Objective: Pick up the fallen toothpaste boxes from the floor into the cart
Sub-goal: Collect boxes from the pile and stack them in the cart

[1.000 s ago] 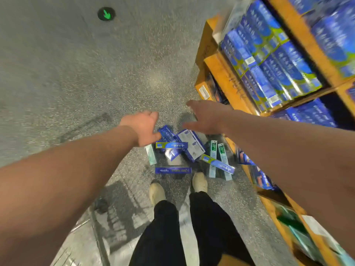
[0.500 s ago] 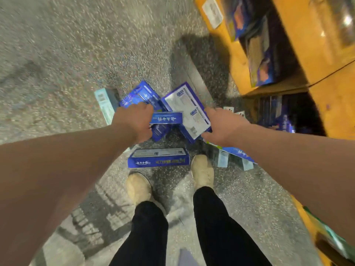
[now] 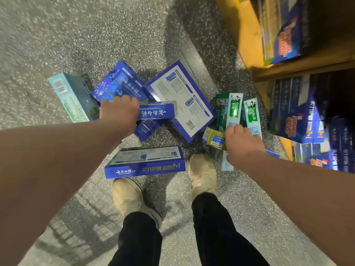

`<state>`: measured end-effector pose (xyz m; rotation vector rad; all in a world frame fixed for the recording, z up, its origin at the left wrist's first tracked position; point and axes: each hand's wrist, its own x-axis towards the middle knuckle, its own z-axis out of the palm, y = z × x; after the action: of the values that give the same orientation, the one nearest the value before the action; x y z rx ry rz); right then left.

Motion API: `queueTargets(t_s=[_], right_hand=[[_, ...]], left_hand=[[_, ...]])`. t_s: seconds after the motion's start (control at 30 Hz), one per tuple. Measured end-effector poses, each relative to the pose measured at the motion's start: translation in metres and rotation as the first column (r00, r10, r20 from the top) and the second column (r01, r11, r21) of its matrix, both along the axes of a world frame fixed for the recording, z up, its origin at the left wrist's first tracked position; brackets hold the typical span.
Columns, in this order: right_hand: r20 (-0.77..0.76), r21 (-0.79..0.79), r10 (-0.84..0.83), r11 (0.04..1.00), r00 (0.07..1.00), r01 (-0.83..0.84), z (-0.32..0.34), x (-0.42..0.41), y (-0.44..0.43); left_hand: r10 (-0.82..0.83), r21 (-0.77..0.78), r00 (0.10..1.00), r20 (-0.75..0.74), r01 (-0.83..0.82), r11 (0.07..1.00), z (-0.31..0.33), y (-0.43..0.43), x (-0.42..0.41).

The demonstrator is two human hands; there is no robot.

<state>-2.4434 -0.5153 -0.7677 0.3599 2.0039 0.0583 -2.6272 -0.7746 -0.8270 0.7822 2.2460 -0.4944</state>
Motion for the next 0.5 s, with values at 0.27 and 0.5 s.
queueTargets(t_s=[0.27, 0.5], right_hand=[[-0.097, -0.058, -0.007, 0.998, 0.995, 0.002, 0.000, -0.010, -0.016], [-0.338, -0.149, 0.151, 0.966, 0.929, -0.211, -0.003, -0.059, -0.049]], left_hand=[[0.078, 0.049, 0.994, 0.082, -0.082, 0.995, 0.001, 0.013, 0.006], [0.073, 0.144, 0.976, 0.205, -0.104, 0.984, 0.009, 0.045, 0.012]])
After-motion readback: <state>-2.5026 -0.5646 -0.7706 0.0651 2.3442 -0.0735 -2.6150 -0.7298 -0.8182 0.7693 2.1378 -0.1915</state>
